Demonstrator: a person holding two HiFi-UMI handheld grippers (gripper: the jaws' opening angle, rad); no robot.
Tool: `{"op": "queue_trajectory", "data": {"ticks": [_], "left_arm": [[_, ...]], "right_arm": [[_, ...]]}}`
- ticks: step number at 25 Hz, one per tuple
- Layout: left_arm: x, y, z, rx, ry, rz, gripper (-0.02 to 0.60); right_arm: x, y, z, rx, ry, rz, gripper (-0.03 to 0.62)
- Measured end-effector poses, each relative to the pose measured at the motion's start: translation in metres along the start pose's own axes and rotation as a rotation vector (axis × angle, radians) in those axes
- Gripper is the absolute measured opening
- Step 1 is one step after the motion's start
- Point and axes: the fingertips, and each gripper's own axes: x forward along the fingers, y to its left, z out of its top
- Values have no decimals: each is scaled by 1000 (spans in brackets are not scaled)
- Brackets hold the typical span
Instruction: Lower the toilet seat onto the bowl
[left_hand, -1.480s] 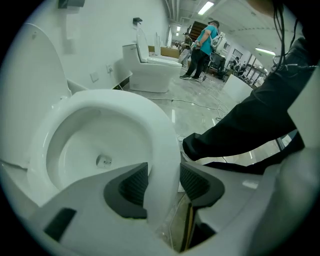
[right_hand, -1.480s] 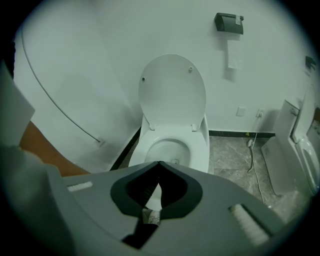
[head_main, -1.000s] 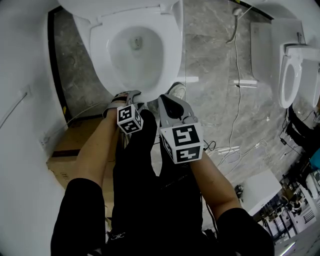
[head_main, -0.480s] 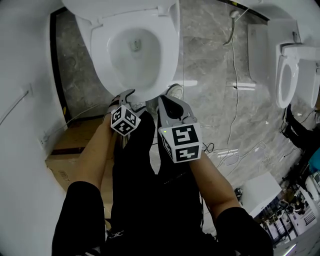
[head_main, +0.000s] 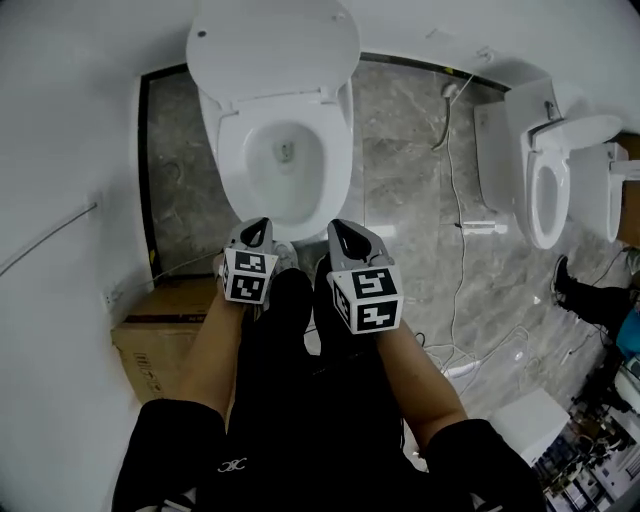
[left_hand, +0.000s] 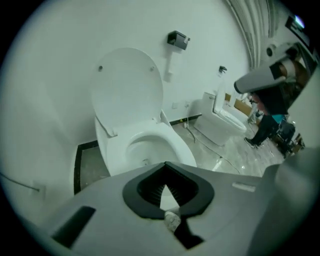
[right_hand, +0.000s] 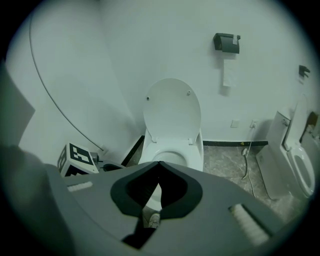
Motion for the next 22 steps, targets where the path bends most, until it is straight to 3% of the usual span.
{"op": "queue_trajectory", "data": {"ticks": [6,13,22], "left_arm": [[-92,6,78,-83,-122,89,11],[-194,18,160,-93,-276,156,11],[-299,23,253,-137,-447,161,11]], "right_arm": [[-51,22,53,-5,-92,16,9],[-94,57,123,20,-214,29,9],[-133,88,220,-5,-386,56,9]]}}
